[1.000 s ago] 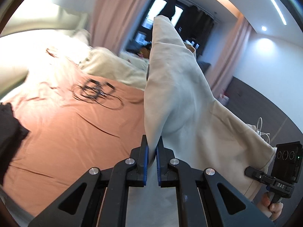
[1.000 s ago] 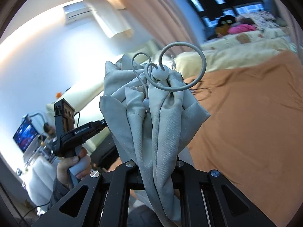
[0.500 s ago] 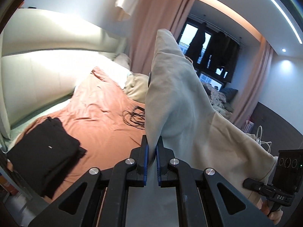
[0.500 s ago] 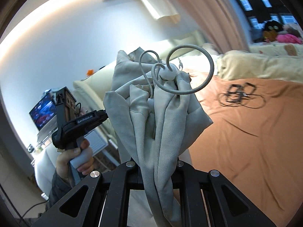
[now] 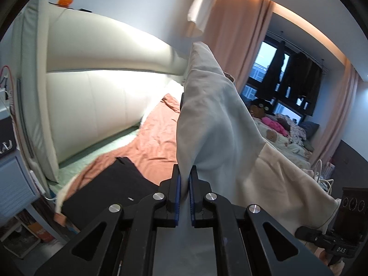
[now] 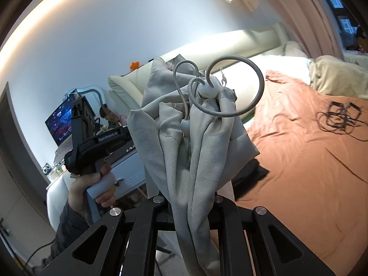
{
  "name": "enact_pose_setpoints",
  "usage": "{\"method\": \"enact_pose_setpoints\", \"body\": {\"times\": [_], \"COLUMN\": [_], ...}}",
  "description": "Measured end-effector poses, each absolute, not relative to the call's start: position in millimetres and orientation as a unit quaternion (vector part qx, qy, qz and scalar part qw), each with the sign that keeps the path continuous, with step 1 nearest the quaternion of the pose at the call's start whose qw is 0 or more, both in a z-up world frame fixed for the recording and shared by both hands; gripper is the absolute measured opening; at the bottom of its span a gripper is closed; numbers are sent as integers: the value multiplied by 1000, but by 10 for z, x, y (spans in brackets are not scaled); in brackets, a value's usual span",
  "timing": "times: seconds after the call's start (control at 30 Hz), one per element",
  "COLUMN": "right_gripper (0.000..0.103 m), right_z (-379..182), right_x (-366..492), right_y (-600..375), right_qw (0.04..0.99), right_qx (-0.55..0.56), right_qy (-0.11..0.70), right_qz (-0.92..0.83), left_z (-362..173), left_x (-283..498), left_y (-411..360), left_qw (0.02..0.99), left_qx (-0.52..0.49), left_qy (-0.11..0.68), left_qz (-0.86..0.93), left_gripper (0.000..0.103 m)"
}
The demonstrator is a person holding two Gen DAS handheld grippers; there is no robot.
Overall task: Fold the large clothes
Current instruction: 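Lift the folded jacket with both tools and carry it toward the headboard, then lower the jacket onto the black garment and open both tools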
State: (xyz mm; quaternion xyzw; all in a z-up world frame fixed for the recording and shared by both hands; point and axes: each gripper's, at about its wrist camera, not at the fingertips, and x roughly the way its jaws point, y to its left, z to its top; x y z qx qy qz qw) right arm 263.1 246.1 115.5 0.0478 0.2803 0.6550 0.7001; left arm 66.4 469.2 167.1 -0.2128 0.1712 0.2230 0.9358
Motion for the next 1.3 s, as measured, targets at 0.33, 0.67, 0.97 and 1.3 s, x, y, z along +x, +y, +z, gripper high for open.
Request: {"method": "enact_pose_setpoints", "body": {"times": [0.33,0.67,0.97,1.3], "right_gripper": [11,11,11,35], "right_z": [1084,608,-456,-1430], "right_x": [2294,2493,3407,4241], "right_y": [3590,4379,4718,4738], "right_qw": [643,576,591,658], "right_qx": [30,65,67,61], "right_qy": [290,340,399,468], "right_qz": [708,741,698,587], "left_z": [1787,1607,656,-35], "left_x": [310,531,1577,2367], "left_y": [5550,6160,6739,6889], "left_qw": [918,896,874,827], "left_qx": [-183,-145,-160,-146], "left_qy": [163,195,270,357], "left_qz": [312,373,371,409], "left_gripper": [7,7,5,10]}}
